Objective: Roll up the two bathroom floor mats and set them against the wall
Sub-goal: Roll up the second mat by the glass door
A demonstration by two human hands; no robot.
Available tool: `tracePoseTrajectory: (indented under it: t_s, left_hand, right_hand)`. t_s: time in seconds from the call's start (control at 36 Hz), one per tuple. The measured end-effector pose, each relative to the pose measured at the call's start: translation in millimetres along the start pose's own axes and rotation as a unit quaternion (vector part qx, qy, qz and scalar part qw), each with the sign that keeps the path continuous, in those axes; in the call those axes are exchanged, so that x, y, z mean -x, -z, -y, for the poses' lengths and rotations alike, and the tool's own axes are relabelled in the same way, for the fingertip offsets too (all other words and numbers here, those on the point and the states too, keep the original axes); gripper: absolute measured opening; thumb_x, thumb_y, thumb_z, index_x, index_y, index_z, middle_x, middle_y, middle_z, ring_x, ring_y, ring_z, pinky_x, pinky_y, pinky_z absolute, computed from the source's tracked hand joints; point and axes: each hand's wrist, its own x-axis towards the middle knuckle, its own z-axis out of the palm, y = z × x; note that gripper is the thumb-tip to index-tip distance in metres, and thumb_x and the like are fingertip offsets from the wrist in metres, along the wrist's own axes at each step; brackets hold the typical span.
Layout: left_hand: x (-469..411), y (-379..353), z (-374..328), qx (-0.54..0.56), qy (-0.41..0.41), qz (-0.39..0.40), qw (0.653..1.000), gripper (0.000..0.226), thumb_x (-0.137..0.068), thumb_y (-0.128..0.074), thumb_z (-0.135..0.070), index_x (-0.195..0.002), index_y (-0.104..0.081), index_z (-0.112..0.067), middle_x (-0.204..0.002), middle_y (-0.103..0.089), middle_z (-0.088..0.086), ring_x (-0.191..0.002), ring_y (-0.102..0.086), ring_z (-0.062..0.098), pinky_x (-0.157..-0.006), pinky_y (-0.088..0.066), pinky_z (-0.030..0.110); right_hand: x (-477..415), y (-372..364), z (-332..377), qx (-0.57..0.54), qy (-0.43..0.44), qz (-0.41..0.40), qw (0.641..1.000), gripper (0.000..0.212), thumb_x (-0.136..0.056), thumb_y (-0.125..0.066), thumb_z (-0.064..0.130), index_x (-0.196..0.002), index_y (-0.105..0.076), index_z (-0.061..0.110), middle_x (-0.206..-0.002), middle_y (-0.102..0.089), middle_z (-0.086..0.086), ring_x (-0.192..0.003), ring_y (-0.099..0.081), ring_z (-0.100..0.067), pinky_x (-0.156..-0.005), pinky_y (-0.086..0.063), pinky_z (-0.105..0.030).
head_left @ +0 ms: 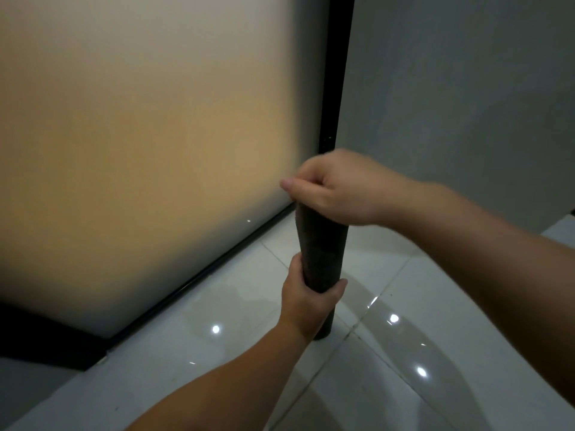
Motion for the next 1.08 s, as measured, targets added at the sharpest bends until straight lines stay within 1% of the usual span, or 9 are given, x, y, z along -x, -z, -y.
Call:
tracePoseTrajectory:
  t_s: [0.06,0.17,0.28,0.39,0.47,0.58,0.67,0.86,1.08]
  left_hand:
    - [-1.4,-2.1,0.2,-0.008,0.001,0.001,1.0,0.055,-0.066,-0.083,-0.025,-0.11,-0.051,-0.037,-0.102,-0.063,-0.009,-0.095,-0.062,0.008,-0.082,-0.055,0.03]
    - [4.3,-4.9,9.1,-0.018,0.03,0.017,0.999,0.054,-0.065,-0.082,-0.028,-0.11,-0.054,-0.036,-0.101,-0.066,-0.009,-0.094,-0.063,0.008,-0.085,-0.056,0.038]
    - [-1.5,-7.2,4.8,-0.051,0.034,0.027,0.998,0.043,-0.068,-0.081,-0.024,-0.099,-0.054,-0.038,-0.096,-0.066,-0.011,-0.088,-0.063,0.004,-0.079,-0.056,0.031]
    - [-10.9,1.4,-20.4,-0.104,0.026,0.036,0.994,0.038,-0.073,-0.076,-0.022,-0.1,-0.051,-0.032,-0.09,-0.061,-0.011,-0.082,-0.06,0.009,-0.064,-0.047,0.018]
    - [-13.8,21.5,-41.6,-0.196,-0.009,0.038,0.98,0.039,-0.072,-0.072,-0.029,-0.1,-0.045,-0.036,-0.088,-0.059,-0.011,-0.08,-0.058,0.011,-0.062,-0.045,0.023]
    - [-5.7,63.4,-59.3,-0.28,-0.033,0.048,0.958,0.04,-0.07,-0.072,-0.033,-0.1,-0.045,-0.035,-0.091,-0.062,-0.006,-0.083,-0.06,0.016,-0.067,-0.049,0.033]
    - [6.0,100.9,-64.4,-0.355,-0.025,0.069,0.932,0.04,-0.071,-0.071,-0.036,-0.102,-0.046,-0.034,-0.091,-0.061,-0.007,-0.081,-0.058,0.015,-0.066,-0.049,0.033]
    - [30.2,184.6,-42.6,-0.435,-0.004,0.111,0.893,0.045,-0.07,-0.072,-0.041,-0.104,-0.047,-0.026,-0.096,-0.063,-0.004,-0.085,-0.06,0.019,-0.066,-0.046,0.031]
    - [80.7,277.1,-4.3,-0.418,0.082,0.171,0.888,0.057,-0.067,-0.072,-0.049,-0.114,-0.047,-0.03,-0.104,-0.065,-0.002,-0.093,-0.062,0.018,-0.076,-0.051,0.031]
  right_hand:
    - [0.1,3.7,1.2,-0.028,0.016,-0.003,0.999,0.053,-0.092,-0.038,0.053,-0.077,-0.064,0.009,-0.07,-0.063,-0.007,-0.069,-0.058,-0.026,-0.063,-0.048,-0.037]
    - [11.3,-23.9,1.1,0.109,0.015,-0.021,0.994,0.049,-0.092,-0.033,0.053,-0.075,-0.062,0.017,-0.073,-0.064,0.001,-0.073,-0.059,-0.024,-0.066,-0.048,-0.035]
    - [7.8,-9.2,-5.7,0.037,-0.026,-0.015,0.999,0.048,-0.093,-0.039,0.05,-0.077,-0.064,0.012,-0.069,-0.063,-0.003,-0.071,-0.058,-0.024,-0.066,-0.047,-0.034]
    - [9.7,15.5,-13.4,0.12,0.018,0.06,0.991,0.026,-0.091,-0.05,0.04,-0.103,-0.068,0.026,-0.102,-0.069,0.001,-0.092,-0.061,-0.023,-0.079,-0.052,-0.04]
    - [7.7,42.6,-18.3,0.136,0.009,0.127,0.983,0.03,-0.088,-0.054,0.043,-0.113,-0.065,0.031,-0.112,-0.066,0.004,-0.096,-0.059,-0.019,-0.084,-0.051,-0.04]
    - [-6.6,49.0,-1.0,0.192,-0.003,0.278,0.941,0.044,-0.067,-0.066,0.064,-0.099,-0.064,0.034,-0.09,-0.066,0.011,-0.078,-0.061,-0.01,-0.071,-0.053,-0.035]
    - [-22.9,30.7,22.3,0.252,0.009,0.351,0.902,0.042,-0.061,-0.079,0.054,-0.096,-0.062,0.035,-0.083,-0.063,0.011,-0.072,-0.056,-0.007,-0.063,-0.045,-0.028]
    - [-54.4,-57.6,73.4,0.279,0.04,0.465,0.839,0.042,-0.062,-0.076,0.031,-0.099,-0.056,0.031,-0.076,-0.053,0.009,-0.081,-0.059,-0.02,-0.074,-0.048,-0.035]
    - [-69.2,-130.2,141.8,0.227,0.142,0.499,0.824,0.031,-0.069,-0.071,0.03,-0.094,-0.054,0.026,-0.073,-0.052,0.007,-0.075,-0.055,-0.019,-0.069,-0.047,-0.033]
